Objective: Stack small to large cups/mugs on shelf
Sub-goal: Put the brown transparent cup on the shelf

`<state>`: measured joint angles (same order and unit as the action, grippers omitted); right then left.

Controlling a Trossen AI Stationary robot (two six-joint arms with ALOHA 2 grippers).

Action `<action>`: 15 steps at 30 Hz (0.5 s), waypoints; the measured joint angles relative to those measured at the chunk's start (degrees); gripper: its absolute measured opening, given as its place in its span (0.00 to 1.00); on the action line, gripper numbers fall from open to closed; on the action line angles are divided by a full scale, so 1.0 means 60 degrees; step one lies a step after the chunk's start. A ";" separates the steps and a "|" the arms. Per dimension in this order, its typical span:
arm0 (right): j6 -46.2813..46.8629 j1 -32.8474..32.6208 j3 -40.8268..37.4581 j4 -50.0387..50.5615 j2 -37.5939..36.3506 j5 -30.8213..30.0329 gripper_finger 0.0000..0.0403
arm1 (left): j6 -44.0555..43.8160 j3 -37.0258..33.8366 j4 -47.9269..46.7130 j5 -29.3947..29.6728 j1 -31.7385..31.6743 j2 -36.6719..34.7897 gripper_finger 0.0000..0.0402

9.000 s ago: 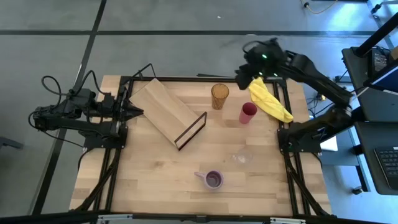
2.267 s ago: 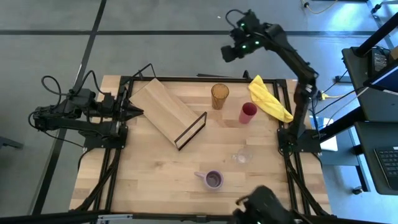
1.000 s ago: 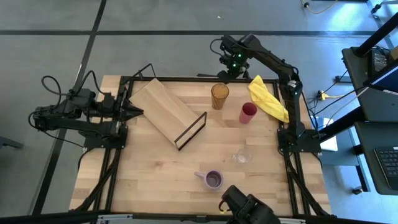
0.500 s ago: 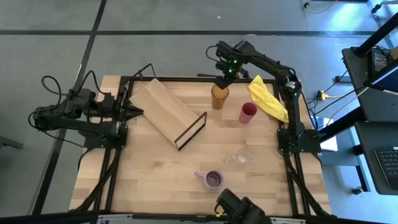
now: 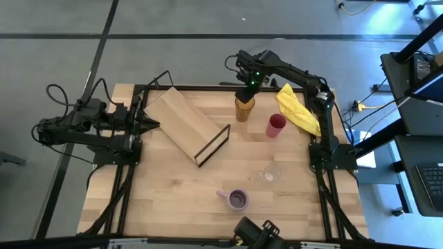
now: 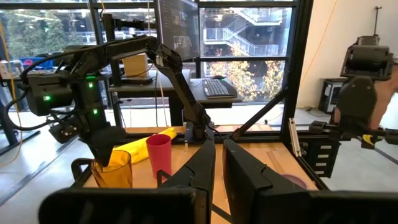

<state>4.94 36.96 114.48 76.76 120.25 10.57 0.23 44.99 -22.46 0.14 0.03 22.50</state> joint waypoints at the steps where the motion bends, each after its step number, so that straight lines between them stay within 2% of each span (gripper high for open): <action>1: -0.0044 -0.0057 0.0000 -0.0044 0.0000 -0.0010 0.30 | 0.0000 0.0000 0.0000 0.0000 0.0000 0.0000 0.07; 9: -0.0153 -0.0380 0.0044 -0.0188 0.0000 -0.0051 0.05 | 0.0000 0.0000 0.0000 0.0000 -0.0004 -0.0004 0.07; 15: -0.0190 -0.0467 0.0927 -0.0182 0.0015 -0.0580 0.04 | 0.0000 0.0000 0.0000 0.0000 -0.0003 -0.0003 0.07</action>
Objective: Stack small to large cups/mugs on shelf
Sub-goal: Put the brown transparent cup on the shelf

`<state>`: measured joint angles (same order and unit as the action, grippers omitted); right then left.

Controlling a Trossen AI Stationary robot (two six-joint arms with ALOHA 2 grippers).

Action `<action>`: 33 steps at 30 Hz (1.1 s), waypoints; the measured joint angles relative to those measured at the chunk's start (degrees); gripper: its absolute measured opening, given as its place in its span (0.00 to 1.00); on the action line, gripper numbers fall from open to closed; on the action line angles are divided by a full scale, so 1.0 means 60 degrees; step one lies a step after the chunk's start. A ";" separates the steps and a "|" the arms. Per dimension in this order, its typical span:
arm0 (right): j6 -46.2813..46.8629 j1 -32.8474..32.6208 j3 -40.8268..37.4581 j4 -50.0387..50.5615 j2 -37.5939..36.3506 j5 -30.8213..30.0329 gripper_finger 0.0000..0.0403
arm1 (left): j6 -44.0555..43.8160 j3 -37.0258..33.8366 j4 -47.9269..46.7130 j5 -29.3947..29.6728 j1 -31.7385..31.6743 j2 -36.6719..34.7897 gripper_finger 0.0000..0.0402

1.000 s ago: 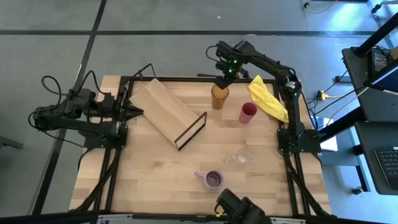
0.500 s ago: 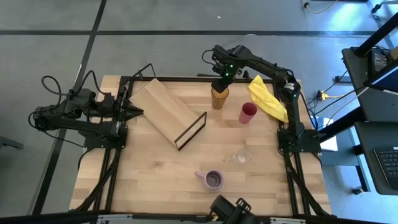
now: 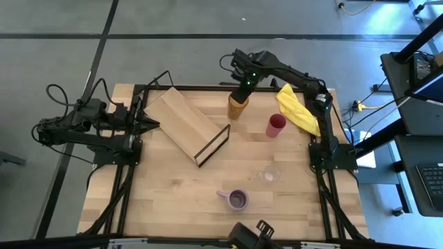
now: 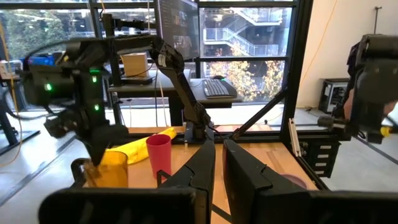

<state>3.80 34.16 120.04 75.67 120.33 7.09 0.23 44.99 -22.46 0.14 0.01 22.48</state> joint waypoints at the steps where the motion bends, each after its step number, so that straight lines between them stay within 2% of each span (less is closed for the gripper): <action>1: 0.0017 0.0004 0.0246 0.0004 0.0000 -0.0002 0.04 | 0.0004 0.0000 -0.0003 0.0000 0.0000 0.0003 0.07; 11: 0.0287 -0.0526 0.2510 0.0183 -0.0010 0.0004 0.03 | 0.0001 0.0000 -0.0002 0.0000 0.0002 0.0001 0.07; 14: 0.0398 -0.0840 0.2504 0.0140 -0.0030 -0.0152 0.03 | 0.0000 0.0000 0.0000 0.0000 0.0000 0.0003 0.07; 21: 0.1131 -0.1453 0.2441 -0.0601 0.0000 0.0368 0.03 | 0.0000 0.0000 0.0000 0.0014 0.0001 0.0001 0.07; 24: 0.1600 -0.1670 0.2491 -0.1425 0.0000 0.0972 0.03 | 0.0003 0.0000 0.0004 0.0029 0.0000 0.0000 0.07; 27: 0.1819 -0.1967 0.2441 -0.1540 -0.0011 0.1304 0.03 | 0.0000 0.0000 0.0006 0.0033 0.0000 0.0000 0.07; 31: 0.1660 -0.2573 0.2421 -0.1486 0.0164 0.1277 0.03 | 0.0000 0.0000 0.0000 0.0036 0.0000 0.0000 0.07; 33: 0.1281 -0.2886 0.2417 -0.1498 0.0164 0.0940 0.03 | 0.0000 0.0000 0.0000 0.0040 0.0000 0.0000 0.07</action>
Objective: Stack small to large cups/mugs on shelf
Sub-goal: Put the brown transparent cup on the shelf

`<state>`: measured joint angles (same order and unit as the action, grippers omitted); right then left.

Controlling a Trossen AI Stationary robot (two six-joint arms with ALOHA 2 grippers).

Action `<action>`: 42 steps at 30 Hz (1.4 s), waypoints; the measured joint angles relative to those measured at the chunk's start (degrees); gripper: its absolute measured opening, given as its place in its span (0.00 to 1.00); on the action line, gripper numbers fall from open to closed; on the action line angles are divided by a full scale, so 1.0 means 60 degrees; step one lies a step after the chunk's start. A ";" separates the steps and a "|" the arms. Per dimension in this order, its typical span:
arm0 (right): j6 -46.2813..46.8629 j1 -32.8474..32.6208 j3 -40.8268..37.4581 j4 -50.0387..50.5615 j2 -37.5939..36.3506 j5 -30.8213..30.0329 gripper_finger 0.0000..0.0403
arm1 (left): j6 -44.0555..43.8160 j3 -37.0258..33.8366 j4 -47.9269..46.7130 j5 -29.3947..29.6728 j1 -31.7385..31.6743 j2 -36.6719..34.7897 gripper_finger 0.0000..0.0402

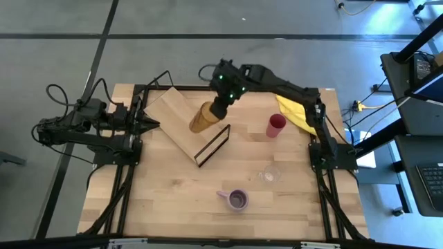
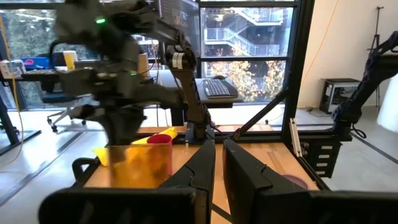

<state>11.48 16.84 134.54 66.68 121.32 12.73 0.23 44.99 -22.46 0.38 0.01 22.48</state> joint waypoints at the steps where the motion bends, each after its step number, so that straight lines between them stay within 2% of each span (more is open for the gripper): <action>1: -0.0221 -0.0156 0.0003 -0.0045 -0.0017 -0.0187 0.03 | 0.0000 0.0000 0.0000 0.0000 0.0000 0.0000 0.07; 4: -0.0817 -0.0504 0.0039 -0.0020 -0.0021 -0.0624 0.03 | 0.0002 0.0000 0.0000 0.0000 0.0000 0.0000 0.07; 8: -0.1264 -0.0696 0.0047 -0.0235 -0.0022 -0.0648 0.03 | 0.0000 0.0000 0.0000 0.0000 0.0002 0.0002 0.07; 17: 0.0038 -0.0689 0.0044 0.0221 -0.0022 -0.0439 0.03 | 0.0002 -0.0001 0.0000 -0.0001 0.0000 0.0001 0.07; 27: 0.0591 -0.0791 0.0036 0.0873 0.0024 -0.0439 0.03 | 0.0001 0.0000 0.0000 0.0000 0.0001 0.0000 0.07; 32: 0.0917 -0.0747 0.0029 0.0629 0.0281 -0.0539 0.03 | 0.0000 0.0000 0.0003 0.0000 0.0000 0.0001 0.07; 42: 0.1541 -0.0274 0.0066 -0.1646 0.0738 0.1112 0.03 | 0.0000 0.0000 0.0001 0.0000 0.0001 0.0003 0.07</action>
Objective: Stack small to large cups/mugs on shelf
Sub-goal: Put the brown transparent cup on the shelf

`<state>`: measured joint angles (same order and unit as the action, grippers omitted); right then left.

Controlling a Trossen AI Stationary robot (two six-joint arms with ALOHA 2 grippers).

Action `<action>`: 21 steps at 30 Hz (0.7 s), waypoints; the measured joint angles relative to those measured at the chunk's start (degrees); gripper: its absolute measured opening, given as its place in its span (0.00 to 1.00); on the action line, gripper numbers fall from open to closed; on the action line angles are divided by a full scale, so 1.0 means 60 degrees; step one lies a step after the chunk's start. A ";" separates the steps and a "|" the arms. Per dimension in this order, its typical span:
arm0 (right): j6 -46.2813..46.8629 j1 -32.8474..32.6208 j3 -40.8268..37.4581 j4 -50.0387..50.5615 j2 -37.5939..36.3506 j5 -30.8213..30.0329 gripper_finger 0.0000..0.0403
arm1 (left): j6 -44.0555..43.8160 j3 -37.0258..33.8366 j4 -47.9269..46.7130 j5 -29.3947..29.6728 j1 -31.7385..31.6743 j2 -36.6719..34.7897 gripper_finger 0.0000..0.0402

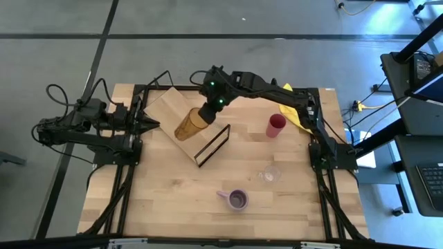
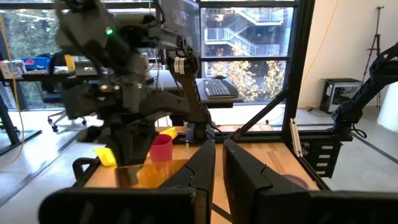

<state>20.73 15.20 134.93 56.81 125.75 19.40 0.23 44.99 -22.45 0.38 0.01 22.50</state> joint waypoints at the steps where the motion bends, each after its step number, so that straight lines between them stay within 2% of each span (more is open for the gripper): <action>1: 0.0012 0.0048 0.0000 -0.0180 0.0096 0.0163 0.03 | 0.0000 0.0000 0.0003 0.0000 0.0003 -0.0003 0.07; 4: 0.0044 0.0160 0.0000 -0.0380 0.0336 0.0414 0.03 | 0.0001 0.0000 0.0002 0.0000 0.0003 -0.0002 0.07; 9: -0.0023 0.0198 -0.0007 0.0273 0.0535 0.0300 0.03 | 0.0000 0.0000 0.0003 0.0000 0.0003 -0.0003 0.07; 13: -0.0236 0.0172 -0.0011 0.0580 0.0551 -0.0413 0.04 | 0.0000 0.0000 -0.0001 0.0000 0.0000 -0.0003 0.07; 19: -0.0630 0.0183 -0.0011 0.0959 0.0551 -0.2042 0.04 | 0.0000 -0.0003 -0.0001 0.0000 0.0000 -0.0003 0.07; 21: -0.0748 0.0194 -0.0011 0.1024 0.0551 -0.2226 0.04 | 0.0000 0.0000 -0.0001 0.0000 0.0003 0.0001 0.07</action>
<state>16.24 16.36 134.87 62.95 129.05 6.04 0.23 44.99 -22.46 0.38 0.03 22.50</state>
